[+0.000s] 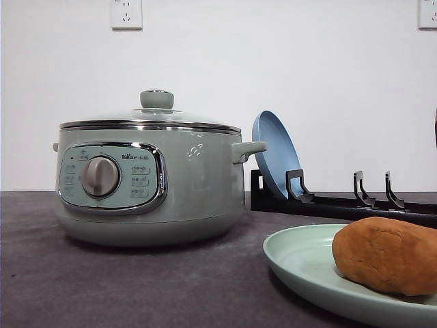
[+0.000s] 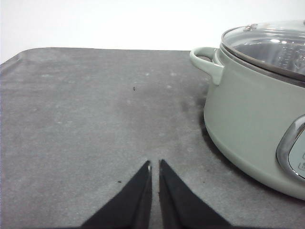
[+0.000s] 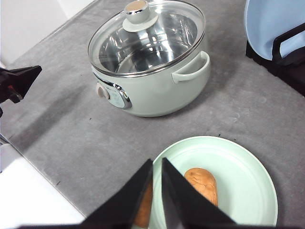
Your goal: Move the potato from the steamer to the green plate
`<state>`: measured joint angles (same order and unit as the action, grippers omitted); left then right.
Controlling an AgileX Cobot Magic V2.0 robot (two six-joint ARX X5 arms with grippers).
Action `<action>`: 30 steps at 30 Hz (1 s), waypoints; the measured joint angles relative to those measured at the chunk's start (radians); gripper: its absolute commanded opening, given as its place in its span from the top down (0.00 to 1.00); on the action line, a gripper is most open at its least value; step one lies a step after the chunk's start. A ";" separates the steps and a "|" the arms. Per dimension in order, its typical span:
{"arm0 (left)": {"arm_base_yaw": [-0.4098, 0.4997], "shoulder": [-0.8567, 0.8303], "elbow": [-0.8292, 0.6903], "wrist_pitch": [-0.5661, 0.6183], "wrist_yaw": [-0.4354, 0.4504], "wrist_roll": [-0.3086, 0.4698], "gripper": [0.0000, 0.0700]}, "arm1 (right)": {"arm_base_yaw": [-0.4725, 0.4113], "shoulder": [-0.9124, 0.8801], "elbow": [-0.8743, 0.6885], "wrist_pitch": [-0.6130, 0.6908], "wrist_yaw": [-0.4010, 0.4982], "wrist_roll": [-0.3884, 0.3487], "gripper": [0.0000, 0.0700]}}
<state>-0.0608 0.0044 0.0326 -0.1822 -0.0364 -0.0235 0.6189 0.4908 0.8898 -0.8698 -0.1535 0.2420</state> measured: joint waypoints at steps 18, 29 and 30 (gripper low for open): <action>0.000 0.000 0.000 0.000 0.000 0.000 0.97 | -0.530 -0.367 -0.430 0.347 -0.003 -0.053 0.97; 0.000 0.000 0.000 0.000 -0.002 0.000 0.97 | -0.607 -0.486 -0.848 0.673 -0.003 -0.157 0.97; 0.000 0.000 0.000 0.000 -0.002 0.000 0.97 | -0.607 -0.485 -0.860 0.682 -0.002 -0.164 0.97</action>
<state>-0.0608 0.0044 0.0326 -0.1822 -0.0382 -0.0231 0.0120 0.0059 0.0300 -0.1875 -0.1552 0.0785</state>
